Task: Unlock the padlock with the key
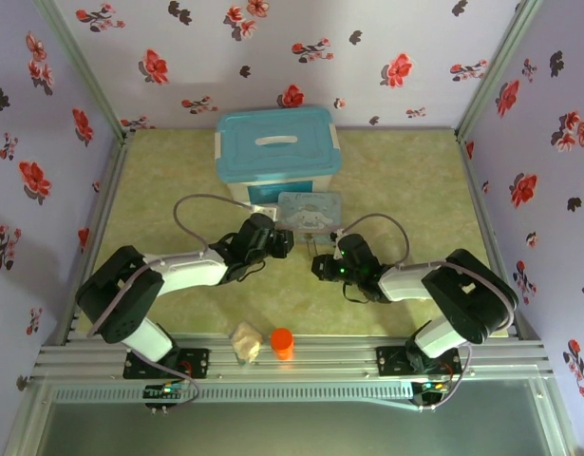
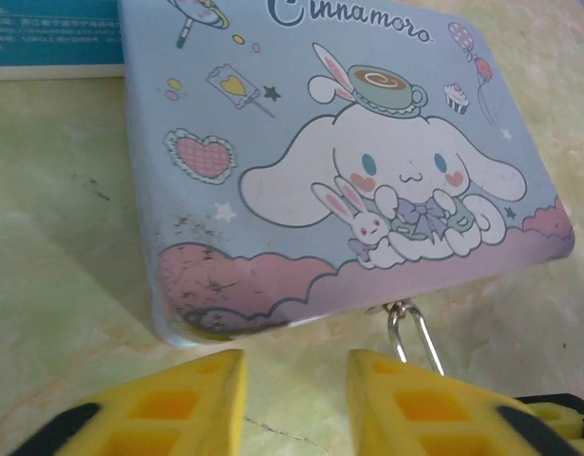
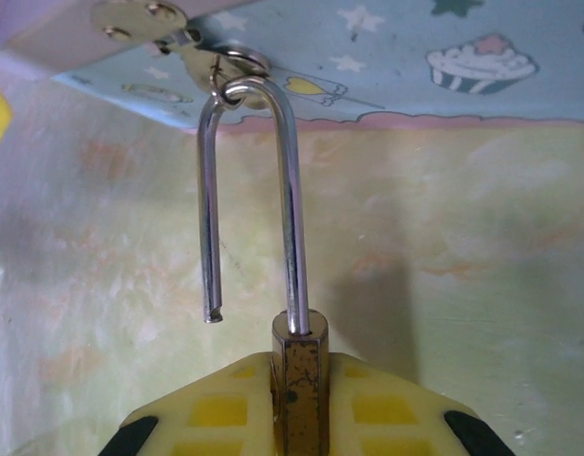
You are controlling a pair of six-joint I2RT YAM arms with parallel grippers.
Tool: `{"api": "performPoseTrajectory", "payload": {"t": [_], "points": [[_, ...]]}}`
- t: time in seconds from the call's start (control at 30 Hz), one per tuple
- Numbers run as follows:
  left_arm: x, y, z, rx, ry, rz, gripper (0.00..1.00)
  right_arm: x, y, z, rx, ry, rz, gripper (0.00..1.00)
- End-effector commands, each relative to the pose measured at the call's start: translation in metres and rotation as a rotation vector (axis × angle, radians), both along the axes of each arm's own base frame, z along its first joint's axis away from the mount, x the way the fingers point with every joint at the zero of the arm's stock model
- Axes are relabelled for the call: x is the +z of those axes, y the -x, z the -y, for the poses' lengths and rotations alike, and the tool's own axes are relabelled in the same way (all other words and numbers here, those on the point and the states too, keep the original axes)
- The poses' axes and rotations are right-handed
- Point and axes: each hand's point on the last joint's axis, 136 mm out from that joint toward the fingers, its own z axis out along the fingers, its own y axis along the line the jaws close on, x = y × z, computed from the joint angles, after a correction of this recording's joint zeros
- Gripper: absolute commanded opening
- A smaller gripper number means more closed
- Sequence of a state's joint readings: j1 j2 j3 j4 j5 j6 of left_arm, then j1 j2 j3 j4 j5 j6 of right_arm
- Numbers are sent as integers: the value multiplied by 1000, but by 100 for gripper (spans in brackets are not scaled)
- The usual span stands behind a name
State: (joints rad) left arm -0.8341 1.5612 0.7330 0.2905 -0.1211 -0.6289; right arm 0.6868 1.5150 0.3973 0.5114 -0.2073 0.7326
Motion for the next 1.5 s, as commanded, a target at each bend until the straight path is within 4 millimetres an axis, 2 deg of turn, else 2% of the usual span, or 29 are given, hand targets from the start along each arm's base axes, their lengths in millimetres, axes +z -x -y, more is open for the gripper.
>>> {"api": "performPoseTrajectory", "payload": {"t": [0.0,0.13,0.3,0.37,0.47,0.67,0.87,1.0,1.2,1.33,1.47], "points": [[36,-13,1,9,-38,91,39,-1,-14,17,-135,27,6,6],[46,-30,12,-42,-144,148,45,-1,-11,24,-217,28,12,5],[38,-47,51,-196,-247,185,47,-6,-7,23,-263,103,18,5],[29,-47,65,-260,-281,192,45,-6,-8,24,-322,93,12,5],[6,-46,72,-298,-341,162,43,-6,-8,15,-371,82,26,5],[-20,-40,63,-311,-392,130,43,-7,-17,3,-491,68,51,4],[-45,-29,56,-336,-409,101,43,4,-34,-4,-613,-23,104,0],[-60,-15,58,-392,-377,75,43,15,-51,-17,-657,-76,141,0],[-63,-1,58,-411,-218,47,42,19,-71,-36,-689,-183,200,0],[-72,3,56,-427,-233,25,42,26,-82,-44,-705,-271,246,0],[-76,4,56,-432,-235,15,42,28,-86,-46,-703,-243,260,0]]}}
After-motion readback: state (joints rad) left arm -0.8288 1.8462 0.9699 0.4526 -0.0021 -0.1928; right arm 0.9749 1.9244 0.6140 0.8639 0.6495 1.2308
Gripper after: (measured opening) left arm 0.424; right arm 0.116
